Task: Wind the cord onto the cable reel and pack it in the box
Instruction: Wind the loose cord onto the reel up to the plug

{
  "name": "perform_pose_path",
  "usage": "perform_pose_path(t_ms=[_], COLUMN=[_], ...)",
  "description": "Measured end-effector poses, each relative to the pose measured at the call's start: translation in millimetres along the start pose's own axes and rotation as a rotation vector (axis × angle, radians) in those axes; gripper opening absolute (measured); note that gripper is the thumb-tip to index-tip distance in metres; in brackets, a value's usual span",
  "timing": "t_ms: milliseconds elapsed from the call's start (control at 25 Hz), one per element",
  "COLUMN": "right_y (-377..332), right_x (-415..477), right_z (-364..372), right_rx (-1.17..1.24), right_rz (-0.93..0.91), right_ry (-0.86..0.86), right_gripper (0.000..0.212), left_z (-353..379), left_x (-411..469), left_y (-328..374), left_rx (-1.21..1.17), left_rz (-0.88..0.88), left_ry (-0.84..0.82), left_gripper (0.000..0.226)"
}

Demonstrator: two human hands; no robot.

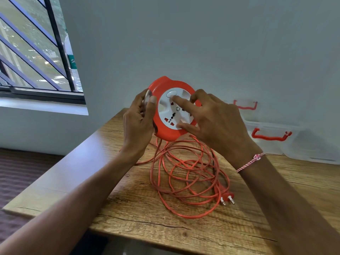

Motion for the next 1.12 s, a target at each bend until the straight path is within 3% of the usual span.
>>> perform_pose_path(t_ms=[120, 440, 640, 840, 1000, 1120], right_y=[-0.6, -5.5, -12.4, -12.2, -9.0, -2.7], right_x=[-0.5, -0.2, -1.5, -2.7, -3.5, -1.4], right_z=[-2.2, 2.8, 1.7, -0.7, 0.6, -1.8], right_rx=[-0.02, -0.089, -0.185, -0.226, -0.124, 0.074], right_rz=[0.02, -0.109, -0.1, -0.152, -0.169, 0.025], right_ry=[-0.002, -0.051, -0.003, 0.032, 0.048, 0.084], right_gripper=[0.066, 0.048, 0.061, 0.059, 0.05, 0.058], left_z=[1.4, 3.6, 7.1, 5.1, 5.4, 7.2], left_x=[2.3, 3.6, 1.3, 3.3, 2.7, -2.2], left_y=[-1.4, 3.3, 2.0, 6.6, 5.0, 8.6], left_rx=[-0.018, -0.082, -0.089, -0.111, -0.097, -0.092], left_rz=[-0.004, -0.01, -0.018, 0.008, 0.019, 0.044], left_ry=[-0.03, -0.096, -0.115, -0.131, -0.13, -0.115], left_gripper=[0.04, 0.027, 0.03, 0.025, 0.031, 0.021])
Point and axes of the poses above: each hand's wrist, its own x-axis towards the middle knuckle, its own z-axis out of the palm, y = z × x, the point moved 7 cm from there along x, towards the middle knuckle, and after that the axes turned 2 degrees about z, right-handed, at the moved point
